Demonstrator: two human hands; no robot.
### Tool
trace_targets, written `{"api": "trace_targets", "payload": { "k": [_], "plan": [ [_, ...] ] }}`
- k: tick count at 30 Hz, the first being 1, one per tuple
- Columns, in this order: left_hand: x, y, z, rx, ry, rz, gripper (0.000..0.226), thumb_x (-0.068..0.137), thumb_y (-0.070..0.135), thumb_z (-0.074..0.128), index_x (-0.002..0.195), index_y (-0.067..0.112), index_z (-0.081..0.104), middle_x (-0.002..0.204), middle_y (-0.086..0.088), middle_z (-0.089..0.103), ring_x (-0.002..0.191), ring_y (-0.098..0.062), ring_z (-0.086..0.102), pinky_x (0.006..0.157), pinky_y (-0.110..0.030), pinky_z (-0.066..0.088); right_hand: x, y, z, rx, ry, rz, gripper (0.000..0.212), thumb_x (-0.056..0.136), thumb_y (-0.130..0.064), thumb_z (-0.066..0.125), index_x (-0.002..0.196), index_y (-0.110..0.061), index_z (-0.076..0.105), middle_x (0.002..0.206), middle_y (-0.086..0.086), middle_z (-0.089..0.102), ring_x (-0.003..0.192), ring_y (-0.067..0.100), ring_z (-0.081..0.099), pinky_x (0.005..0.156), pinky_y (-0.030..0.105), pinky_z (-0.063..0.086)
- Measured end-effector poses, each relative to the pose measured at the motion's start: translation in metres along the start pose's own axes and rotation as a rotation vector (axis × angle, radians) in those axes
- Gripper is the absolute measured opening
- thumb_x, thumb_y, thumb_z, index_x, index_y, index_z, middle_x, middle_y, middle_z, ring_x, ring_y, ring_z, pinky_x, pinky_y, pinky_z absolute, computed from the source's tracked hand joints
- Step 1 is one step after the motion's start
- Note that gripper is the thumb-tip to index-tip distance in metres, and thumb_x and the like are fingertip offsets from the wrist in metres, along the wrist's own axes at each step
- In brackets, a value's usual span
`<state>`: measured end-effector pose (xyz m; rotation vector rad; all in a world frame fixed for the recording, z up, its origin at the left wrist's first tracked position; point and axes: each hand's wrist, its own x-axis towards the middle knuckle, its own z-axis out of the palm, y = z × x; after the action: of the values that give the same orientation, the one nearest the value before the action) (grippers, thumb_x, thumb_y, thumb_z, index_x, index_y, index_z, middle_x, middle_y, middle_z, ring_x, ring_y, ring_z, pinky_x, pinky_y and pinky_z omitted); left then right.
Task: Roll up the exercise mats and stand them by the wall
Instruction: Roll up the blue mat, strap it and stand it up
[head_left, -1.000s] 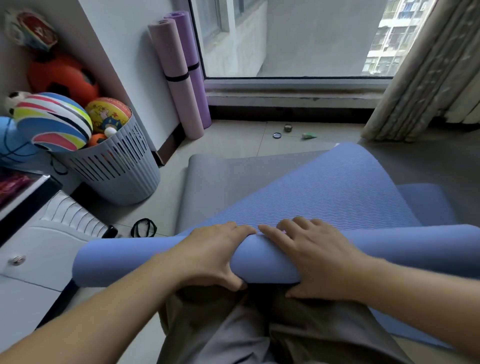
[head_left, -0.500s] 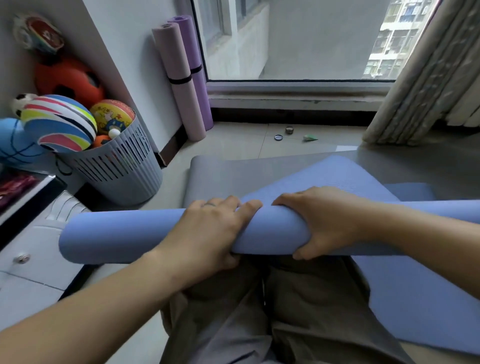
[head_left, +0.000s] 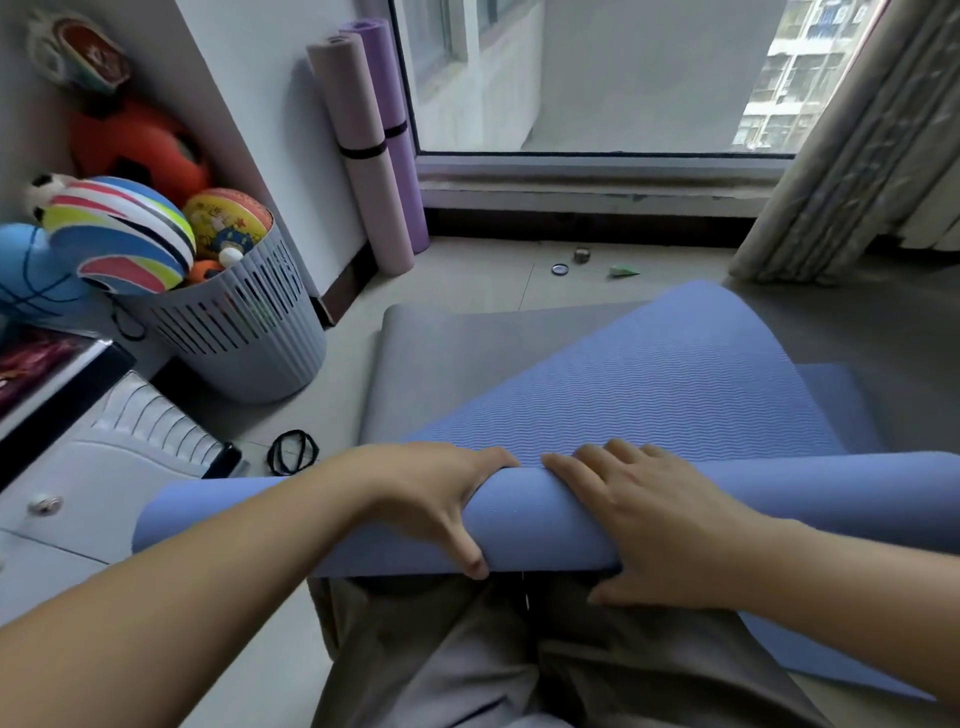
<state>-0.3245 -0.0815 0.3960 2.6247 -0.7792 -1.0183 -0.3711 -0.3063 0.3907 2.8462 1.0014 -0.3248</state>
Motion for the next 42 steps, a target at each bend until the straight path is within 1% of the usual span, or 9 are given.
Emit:
{"api": "trace_targets", "payload": {
  "k": [2, 8, 12, 16, 21, 28, 30, 35, 42],
  "plan": [
    [0.004, 0.001, 0.000, 0.008, 0.009, 0.001, 0.076, 0.064, 0.052, 0.078, 0.125, 0.052, 0.033, 0.120, 0.020, 0.054, 0.110, -0.007, 0.052, 0.097, -0.035, 0.044, 0.005, 0.004, 0.001, 0.065, 0.004, 0.036, 0.086, 0.067, -0.059, 0.064, 0.138, -0.028, 0.027, 0.122, -0.005, 0.046, 0.106, 0.020, 0.047, 0.088, 0.036, 0.043],
    [0.004, 0.013, 0.030, 0.446, 0.465, -0.010, 0.088, 0.069, 0.057, 0.065, 0.142, 0.041, 0.019, 0.125, 0.008, 0.046, 0.112, -0.020, 0.049, 0.090, -0.035, 0.041, 0.029, 0.029, -0.015, 0.232, -0.170, 0.028, 0.085, 0.061, -0.058, 0.076, 0.131, -0.030, 0.037, 0.120, -0.009, 0.054, 0.104, 0.016, 0.055, 0.082, 0.030, 0.044],
    [0.008, 0.007, 0.011, 0.205, 0.361, 0.034, 0.079, 0.066, 0.052, 0.071, 0.134, 0.044, 0.031, 0.120, 0.013, 0.053, 0.108, -0.015, 0.054, 0.082, -0.029, 0.042, 0.018, 0.017, -0.002, 0.024, 0.028, 0.110, 0.103, 0.060, -0.060, 0.072, 0.143, -0.024, 0.023, 0.125, -0.001, 0.049, 0.109, 0.024, 0.052, 0.086, 0.039, 0.045],
    [0.012, 0.003, -0.002, 0.108, 0.243, -0.009, 0.078, 0.065, 0.051, 0.076, 0.132, 0.044, 0.035, 0.122, 0.017, 0.055, 0.110, -0.012, 0.054, 0.090, -0.031, 0.045, 0.019, 0.008, 0.019, -0.035, 0.215, 0.093, 0.094, 0.049, -0.053, 0.073, 0.131, -0.018, 0.042, 0.102, 0.003, 0.061, 0.081, 0.027, 0.060, 0.065, 0.040, 0.049],
    [0.009, 0.000, 0.036, 0.514, 0.611, -0.060, 0.093, 0.052, 0.056, 0.072, 0.135, 0.030, 0.037, 0.117, 0.002, 0.059, 0.094, -0.025, 0.063, 0.094, -0.052, 0.045, 0.029, 0.017, 0.009, 0.088, 0.173, 0.145, 0.069, 0.070, -0.052, 0.059, 0.131, -0.029, 0.036, 0.113, -0.006, 0.054, 0.101, 0.021, 0.055, 0.081, 0.034, 0.042],
    [-0.002, 0.018, -0.020, 0.615, 0.955, 0.037, 0.072, 0.053, 0.049, 0.065, 0.120, 0.024, 0.059, 0.096, -0.004, 0.067, 0.078, -0.030, 0.064, 0.078, -0.044, 0.047, 0.028, 0.039, -0.032, 0.148, 0.387, 0.194, 0.072, 0.061, -0.049, 0.068, 0.128, -0.030, 0.048, 0.107, -0.006, 0.062, 0.093, 0.026, 0.062, 0.069, 0.035, 0.047],
    [-0.017, 0.030, -0.025, 0.616, 0.894, 0.018, 0.072, 0.060, 0.056, 0.051, 0.124, 0.025, 0.056, 0.096, -0.004, 0.066, 0.078, -0.030, 0.064, 0.076, -0.040, 0.046, 0.022, 0.039, -0.045, 0.128, 0.302, 0.161, 0.074, 0.062, -0.055, 0.065, 0.129, -0.036, 0.041, 0.110, -0.012, 0.060, 0.096, 0.021, 0.061, 0.071, 0.033, 0.048],
    [-0.036, 0.036, 0.017, 0.459, 0.520, -0.086, 0.081, 0.073, 0.059, 0.057, 0.142, 0.038, 0.019, 0.123, 0.007, 0.050, 0.111, -0.021, 0.053, 0.093, -0.036, 0.039, 0.008, 0.016, -0.039, 0.138, 0.036, 0.024, 0.069, 0.060, -0.059, 0.063, 0.122, -0.040, 0.039, 0.106, -0.017, 0.058, 0.092, 0.010, 0.059, 0.075, 0.030, 0.049],
    [-0.030, 0.023, 0.034, 0.136, 0.396, -0.039, 0.068, 0.068, 0.057, 0.067, 0.126, 0.046, 0.034, 0.112, 0.013, 0.057, 0.102, -0.012, 0.055, 0.079, -0.030, 0.040, 0.020, 0.010, -0.018, 0.242, -0.160, -0.037, 0.075, 0.061, -0.058, 0.073, 0.126, -0.038, 0.041, 0.114, -0.015, 0.058, 0.099, 0.010, 0.056, 0.077, 0.029, 0.046]
  ]
}}
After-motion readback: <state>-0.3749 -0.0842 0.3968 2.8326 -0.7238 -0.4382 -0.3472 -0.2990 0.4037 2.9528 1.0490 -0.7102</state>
